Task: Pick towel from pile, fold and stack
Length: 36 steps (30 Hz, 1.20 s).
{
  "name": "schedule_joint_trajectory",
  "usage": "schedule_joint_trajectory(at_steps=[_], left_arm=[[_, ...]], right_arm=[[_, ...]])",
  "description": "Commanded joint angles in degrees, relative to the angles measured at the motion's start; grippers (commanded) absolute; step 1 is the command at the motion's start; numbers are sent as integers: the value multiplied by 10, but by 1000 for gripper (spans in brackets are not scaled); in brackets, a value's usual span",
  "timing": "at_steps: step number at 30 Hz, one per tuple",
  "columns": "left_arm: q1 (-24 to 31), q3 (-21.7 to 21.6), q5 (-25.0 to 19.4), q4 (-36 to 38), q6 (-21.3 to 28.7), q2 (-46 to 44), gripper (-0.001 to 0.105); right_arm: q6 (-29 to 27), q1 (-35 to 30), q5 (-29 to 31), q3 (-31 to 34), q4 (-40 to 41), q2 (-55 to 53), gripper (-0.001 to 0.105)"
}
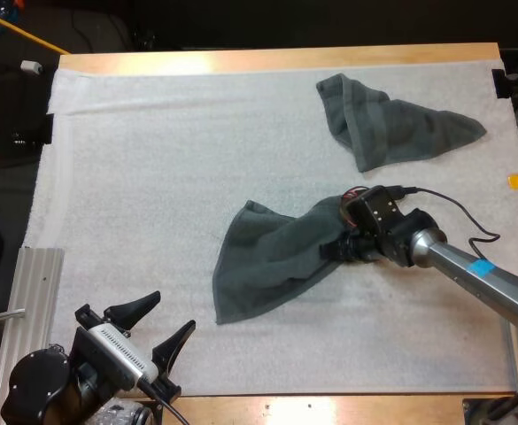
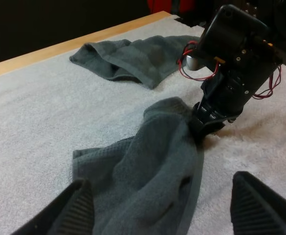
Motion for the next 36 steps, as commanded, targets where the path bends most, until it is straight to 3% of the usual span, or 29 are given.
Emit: schedule_joint_trajectory(at_steps=[1, 4, 10, 27, 36], left_arm=[[-3, -1, 2, -6, -5, 1, 58], [-3, -1, 2, -6, -5, 1, 58], [-3, -1, 2, -7, -5, 1, 58], [-3, -1, 2, -7, -5, 1, 58], [-3, 5, 2, 1, -17, 4, 58]], right_arm=[[-4, 1, -7, 0, 0, 6, 13], [-4, 2, -7, 0, 3, 3, 0], [-18, 31, 23, 0, 26, -55, 0], [-18, 144, 38, 0, 331, -211, 0], [18, 168, 37, 17, 353, -211, 0]])
